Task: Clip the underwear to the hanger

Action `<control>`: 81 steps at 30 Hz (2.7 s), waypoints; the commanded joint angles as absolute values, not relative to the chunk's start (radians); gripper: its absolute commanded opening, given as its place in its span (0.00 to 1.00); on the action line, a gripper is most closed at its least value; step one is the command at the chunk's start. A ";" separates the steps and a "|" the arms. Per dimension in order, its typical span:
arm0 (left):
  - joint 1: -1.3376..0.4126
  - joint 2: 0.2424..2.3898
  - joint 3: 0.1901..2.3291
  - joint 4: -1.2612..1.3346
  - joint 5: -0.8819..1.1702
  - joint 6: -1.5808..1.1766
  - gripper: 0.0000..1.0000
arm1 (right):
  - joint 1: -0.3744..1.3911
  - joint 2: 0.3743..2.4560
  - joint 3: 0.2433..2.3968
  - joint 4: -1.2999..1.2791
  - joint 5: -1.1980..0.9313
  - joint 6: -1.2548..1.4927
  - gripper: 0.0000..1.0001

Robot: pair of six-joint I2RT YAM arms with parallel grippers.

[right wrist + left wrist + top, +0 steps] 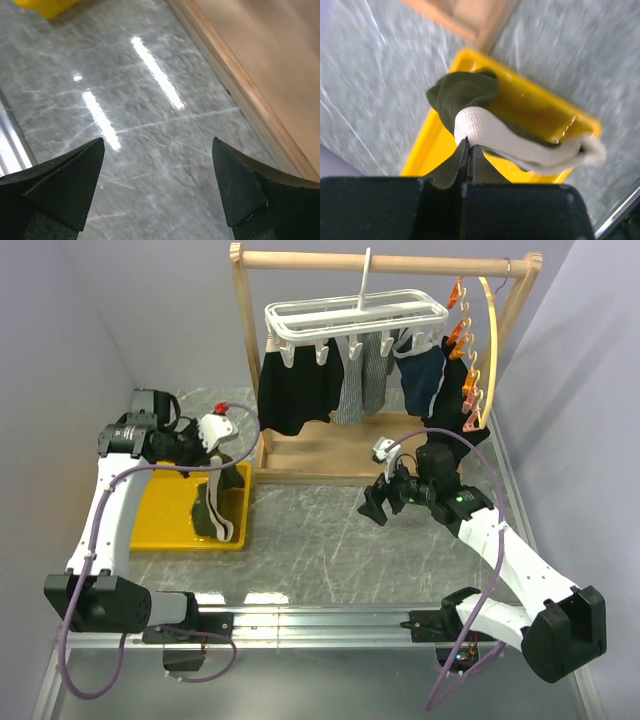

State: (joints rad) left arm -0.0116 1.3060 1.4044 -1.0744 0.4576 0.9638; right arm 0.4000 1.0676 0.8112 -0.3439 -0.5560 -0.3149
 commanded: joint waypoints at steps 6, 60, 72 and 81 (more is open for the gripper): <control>-0.146 1.267 1.669 -1.186 0.610 0.767 0.00 | 0.443 1.058 0.911 -0.339 -0.630 -0.316 0.93; -0.557 1.717 1.503 -0.677 0.262 -0.574 0.00 | 0.414 1.350 0.652 -0.106 -0.749 0.150 0.81; -0.548 1.746 1.494 -0.661 0.340 -0.557 0.00 | 0.411 1.569 0.699 0.032 -0.770 0.259 0.54; -0.546 1.776 1.459 -0.677 0.367 -0.552 0.00 | 0.381 1.507 0.736 -0.079 -0.779 0.181 0.00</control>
